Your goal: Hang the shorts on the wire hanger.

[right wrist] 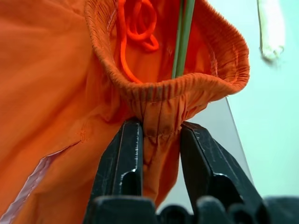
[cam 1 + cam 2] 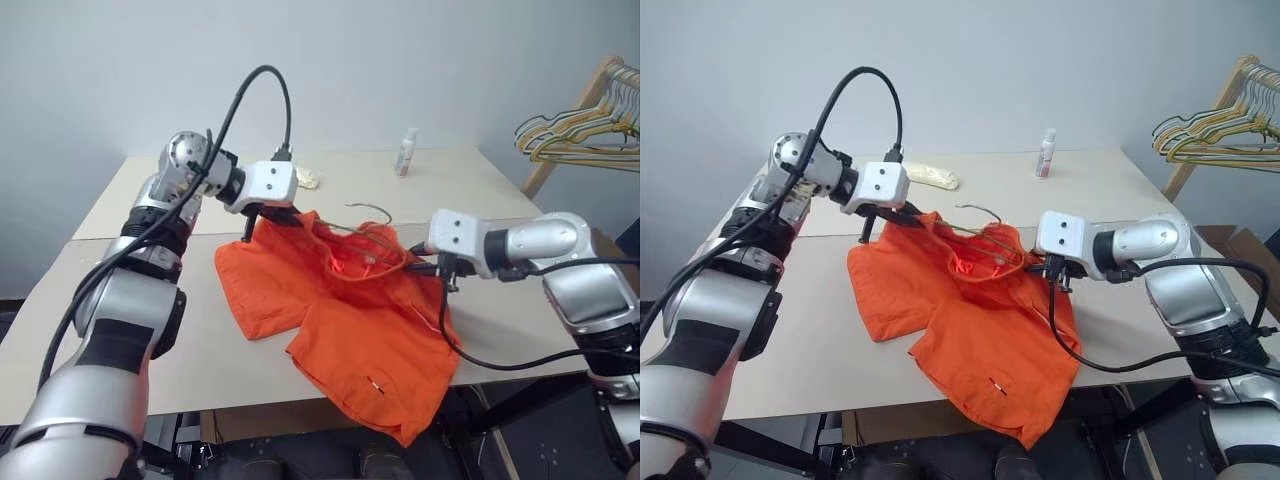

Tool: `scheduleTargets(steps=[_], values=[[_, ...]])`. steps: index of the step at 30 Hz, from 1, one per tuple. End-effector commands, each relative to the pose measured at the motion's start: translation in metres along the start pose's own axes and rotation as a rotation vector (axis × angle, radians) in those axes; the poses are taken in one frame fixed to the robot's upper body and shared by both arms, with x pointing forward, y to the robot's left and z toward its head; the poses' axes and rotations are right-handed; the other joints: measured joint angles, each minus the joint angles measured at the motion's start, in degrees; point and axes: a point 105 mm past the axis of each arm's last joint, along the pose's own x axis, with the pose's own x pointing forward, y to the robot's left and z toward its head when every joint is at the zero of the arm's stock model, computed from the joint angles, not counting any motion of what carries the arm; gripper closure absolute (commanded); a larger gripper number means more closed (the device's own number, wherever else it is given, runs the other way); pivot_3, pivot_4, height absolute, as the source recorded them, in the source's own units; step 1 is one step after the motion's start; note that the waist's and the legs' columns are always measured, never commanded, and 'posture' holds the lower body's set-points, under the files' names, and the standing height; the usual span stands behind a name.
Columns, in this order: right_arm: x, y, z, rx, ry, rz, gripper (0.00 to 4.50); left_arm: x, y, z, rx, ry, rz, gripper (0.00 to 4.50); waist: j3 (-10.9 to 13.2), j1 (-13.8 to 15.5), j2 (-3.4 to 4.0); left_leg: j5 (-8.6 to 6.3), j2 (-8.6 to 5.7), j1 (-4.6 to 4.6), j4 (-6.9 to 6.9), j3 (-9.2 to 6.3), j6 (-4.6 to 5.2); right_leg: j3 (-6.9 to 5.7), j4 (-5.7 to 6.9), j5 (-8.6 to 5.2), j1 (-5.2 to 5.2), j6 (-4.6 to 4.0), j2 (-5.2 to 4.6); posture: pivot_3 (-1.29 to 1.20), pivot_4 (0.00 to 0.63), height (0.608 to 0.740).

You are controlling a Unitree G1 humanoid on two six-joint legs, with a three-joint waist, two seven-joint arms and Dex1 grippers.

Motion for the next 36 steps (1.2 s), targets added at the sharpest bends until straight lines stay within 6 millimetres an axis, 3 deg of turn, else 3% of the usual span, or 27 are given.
scheduleTargets(steps=[1, 10, 17, 22, 29, 36], values=[[0.001, -0.004, 0.0, 0.08, -0.051, -0.024, 3.06, -0.009, 0.008, 0.012, 0.026, -0.055, 0.047, 4.5, 0.0, 0.0, 0.0, 0.0, 0.0, 0.0, 0.0, 0.0, 0.0, 0.0, 0.0, 0.0, 0.0, 0.0, 0.0, -0.01, 0.0, 0.74], [0.008, -0.012, -0.008, 0.229, -0.091, -0.062, 3.06, -0.006, 0.002, 0.016, 0.031, -0.094, 0.011, 4.5, 0.0, -0.1, 0.0, 0.0, 0.0, -0.03, 0.05, -0.01, 0.0, 0.0, 0.01, 0.01, 0.0, -0.01, 0.0, -0.01, 0.0, 0.74], [0.005, -0.005, 0.001, 0.299, -0.177, 0.014, 3.06, -0.004, 0.006, 0.018, 0.019, -0.11, 0.045, 4.5, 0.0, -0.1, 0.0, 0.0, 0.0, -0.03, 0.08, -0.02, 0.01, -0.01, 0.02, 0.01, 0.01, -0.01, 0.0, -0.01, 0.0, 0.74], [0.005, -0.006, -0.001, 0.358, -0.176, 0.018, 4.47, -0.007, 0.006, 0.018, -0.004, -0.134, 0.05, 4.5, 0.0, -0.2, 0.0, -0.01, 0.01, -0.03, 0.1, -0.02, 0.01, -0.01, 0.04, 0.01, 0.0, -0.01, 0.0, -0.01, 0.0, 0.74], [-0.001, -0.01, -0.007, 0.393, -0.181, -0.034, 4.47, -0.006, 0.006, 0.004, -0.05, -0.14, 0.118, 4.5, 0.0, -0.1, 0.0, -0.01, 0.0, -0.03, 0.12, -0.03, 0.02, -0.01, 0.05, 0.01, 0.01, 0.0, 0.0, -0.01, 0.0, 0.74], [-0.017, -0.01, -0.01, 0.443, -0.191, -0.076, 4.5, -0.018, 0.021, 0.017, -0.12, -0.314, 0.246, 2.5, 0.0, 0.0, 0.0, -0.02, 0.0, -0.1, 0.16, -0.06, 0.03, -0.04, 0.04, 0.02, -0.01, 0.01, -0.02, -0.02, 0.0, 0.74]])
